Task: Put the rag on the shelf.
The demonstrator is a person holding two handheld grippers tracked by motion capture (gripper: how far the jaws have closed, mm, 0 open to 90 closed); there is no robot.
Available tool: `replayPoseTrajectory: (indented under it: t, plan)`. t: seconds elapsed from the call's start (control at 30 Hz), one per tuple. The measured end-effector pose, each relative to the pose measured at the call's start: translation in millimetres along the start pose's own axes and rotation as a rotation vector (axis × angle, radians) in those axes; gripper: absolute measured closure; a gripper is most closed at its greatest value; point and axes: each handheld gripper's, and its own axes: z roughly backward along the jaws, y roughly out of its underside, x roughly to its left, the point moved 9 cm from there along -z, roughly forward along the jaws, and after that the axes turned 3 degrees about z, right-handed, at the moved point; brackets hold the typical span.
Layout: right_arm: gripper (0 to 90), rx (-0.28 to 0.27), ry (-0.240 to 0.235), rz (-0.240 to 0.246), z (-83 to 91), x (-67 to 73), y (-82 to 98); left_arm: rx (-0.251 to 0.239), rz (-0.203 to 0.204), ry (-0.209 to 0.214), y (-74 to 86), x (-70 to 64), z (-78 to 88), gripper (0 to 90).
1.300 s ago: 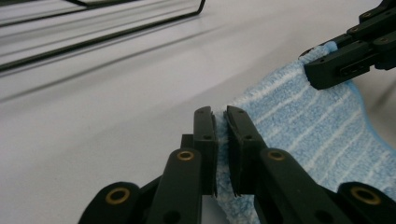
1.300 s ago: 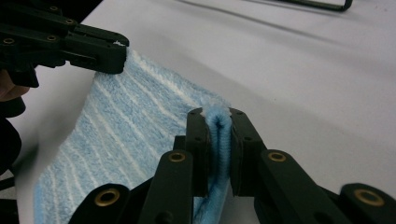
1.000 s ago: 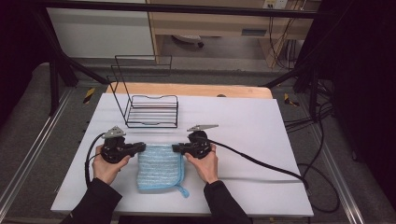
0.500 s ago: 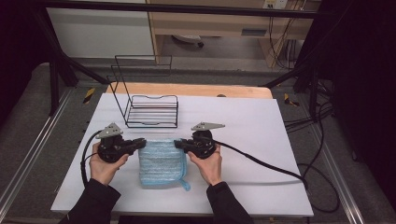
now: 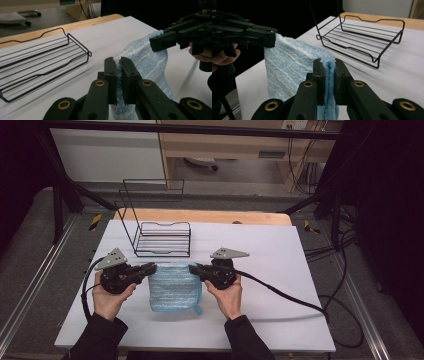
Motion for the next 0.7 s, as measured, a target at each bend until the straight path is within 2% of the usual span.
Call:
replayPoseTrajectory:
  t: [0.2,0.57,0.7]
  plan:
    - [82.4,-0.039,0.013,0.030,7.5,1.9,-9.9,-0.026,-0.024,-0.010,-9.8,-3.9,1.5,83.8]
    - [82.4,-0.106,0.020,0.048,15.2,3.7,-19.9,-0.054,-0.045,-0.005,-25.5,-8.1,4.4,83.9]
    - [82.4,-0.140,0.029,0.058,19.2,4.0,-26.6,-0.067,-0.069,-0.015,-35.6,-10.1,5.8,84.0]
